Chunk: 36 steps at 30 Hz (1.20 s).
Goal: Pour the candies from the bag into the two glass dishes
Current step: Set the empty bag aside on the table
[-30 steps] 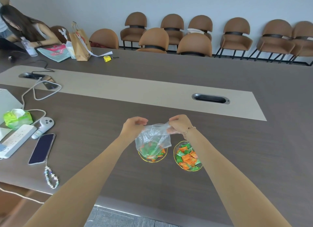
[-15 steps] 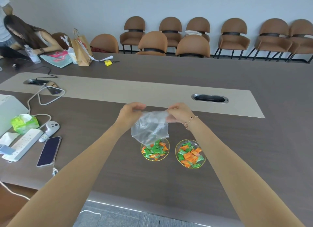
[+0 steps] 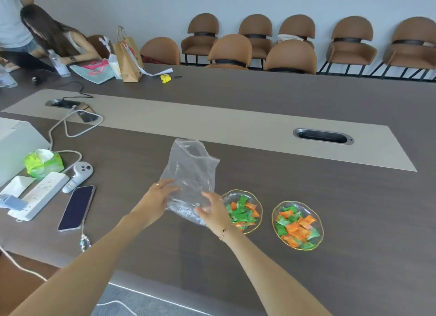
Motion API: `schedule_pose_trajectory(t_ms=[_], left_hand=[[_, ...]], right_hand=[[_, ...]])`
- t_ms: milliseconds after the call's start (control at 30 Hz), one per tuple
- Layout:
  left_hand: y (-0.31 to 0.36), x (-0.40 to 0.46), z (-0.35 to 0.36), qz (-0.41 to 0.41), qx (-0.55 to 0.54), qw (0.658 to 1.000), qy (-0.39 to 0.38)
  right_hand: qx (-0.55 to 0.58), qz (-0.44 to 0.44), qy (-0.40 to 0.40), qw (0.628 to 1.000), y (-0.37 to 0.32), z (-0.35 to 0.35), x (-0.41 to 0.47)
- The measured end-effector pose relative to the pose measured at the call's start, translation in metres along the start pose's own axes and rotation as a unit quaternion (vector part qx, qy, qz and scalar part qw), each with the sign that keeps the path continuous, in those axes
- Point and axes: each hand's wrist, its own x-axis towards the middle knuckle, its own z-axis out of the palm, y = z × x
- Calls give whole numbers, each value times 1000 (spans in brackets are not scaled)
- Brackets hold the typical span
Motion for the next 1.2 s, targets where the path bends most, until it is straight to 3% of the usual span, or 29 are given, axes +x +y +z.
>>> schedule_pose_trajectory(t_ms=[167, 500, 567, 633, 700, 767, 833, 933, 1100, 1200], left_hand=[[-37, 1, 45, -64, 138, 984, -97], [-49, 0, 67, -155, 298, 914, -226], [-46, 0, 65, -131, 302, 917, -227], [-36, 2, 59, -104, 275, 939, -178], [-19, 8, 50, -101, 158, 977, -107], [5, 17, 45, -133, -13, 989, -56], [32, 26, 48, -173, -134, 975, -40], [66, 34, 71, -206, -171, 961, -71], [95, 39, 123, -221, -113, 960, -126], [100, 45, 147, -325, -234, 909, -113]], right_hand=[[-52, 46, -72, 995, 33, 54, 15], [-272, 20, -87, 958, 54, 78, 26], [-296, -34, -47, 953, 53, 70, 21], [-282, -95, 22, 954, 51, 52, 17], [-246, -114, 94, 958, 53, 20, 15], [-191, -63, 175, 964, 61, -23, 10], [-110, 30, 273, 955, 80, -71, -6], [-13, 196, 362, 911, 132, -131, -41], [50, 370, 319, 871, 205, -171, -82], [109, 407, 275, 864, 221, -171, -78]])
